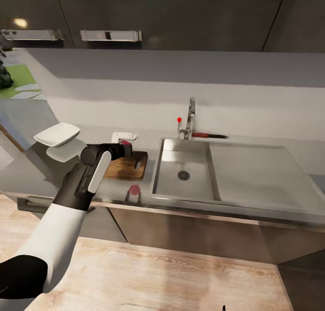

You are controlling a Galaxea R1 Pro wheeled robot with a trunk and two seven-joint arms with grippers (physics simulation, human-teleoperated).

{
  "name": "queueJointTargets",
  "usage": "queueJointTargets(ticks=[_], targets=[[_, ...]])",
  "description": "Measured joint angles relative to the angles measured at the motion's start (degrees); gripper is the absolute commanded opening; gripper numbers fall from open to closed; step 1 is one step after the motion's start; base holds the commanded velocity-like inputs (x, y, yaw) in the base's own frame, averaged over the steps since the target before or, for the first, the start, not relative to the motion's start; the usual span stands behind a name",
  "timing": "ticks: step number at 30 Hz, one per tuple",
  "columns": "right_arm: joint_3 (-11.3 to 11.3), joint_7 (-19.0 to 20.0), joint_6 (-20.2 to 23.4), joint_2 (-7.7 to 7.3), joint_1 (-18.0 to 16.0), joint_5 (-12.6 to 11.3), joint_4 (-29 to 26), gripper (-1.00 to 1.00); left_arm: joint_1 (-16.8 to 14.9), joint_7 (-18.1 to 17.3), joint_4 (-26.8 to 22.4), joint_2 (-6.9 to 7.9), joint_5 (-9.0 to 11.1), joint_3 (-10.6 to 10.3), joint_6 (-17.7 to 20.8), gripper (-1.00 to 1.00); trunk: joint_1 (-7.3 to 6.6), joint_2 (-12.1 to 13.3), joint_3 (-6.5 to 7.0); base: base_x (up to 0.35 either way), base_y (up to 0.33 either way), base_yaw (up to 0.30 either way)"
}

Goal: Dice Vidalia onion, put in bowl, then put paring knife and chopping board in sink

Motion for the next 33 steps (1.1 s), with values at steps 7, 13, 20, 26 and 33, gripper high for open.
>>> queueJointTargets(ticks=[7,13,20,26,33], targets=[[0.0,0.0,0.0,0.00,0.0,0.0,0.0,1.00,0.0,0.0,1.0,0.01,0.0,0.0,-0.1,-1.00,0.00,0.0,0.29,0.000,0.000,0.240],[0.0,0.0,0.0,0.00,0.0,0.0,0.0,1.00,0.0,0.0,2.0,0.01,0.0,0.0,-0.1,-1.00,0.00,0.0,0.38,0.000,0.000,0.107],[0.0,0.0,0.0,0.00,0.0,0.0,0.0,1.00,0.0,0.0,3.6,-0.03,0.0,0.0,-0.2,-1.00,0.00,0.0,0.38,0.001,0.000,0.005],[0.0,0.0,0.0,0.00,0.0,0.0,0.0,1.00,0.0,0.0,4.4,-0.07,0.0,0.0,-0.3,-1.00,-0.01,0.0,0.38,0.099,0.000,0.000],[0.0,0.0,0.0,0.00,0.0,0.0,0.0,1.00,0.0,0.0,5.2,-0.14,0.0,0.0,-0.3,-1.00,-0.03,0.0,0.38,0.242,0.000,0.000]])
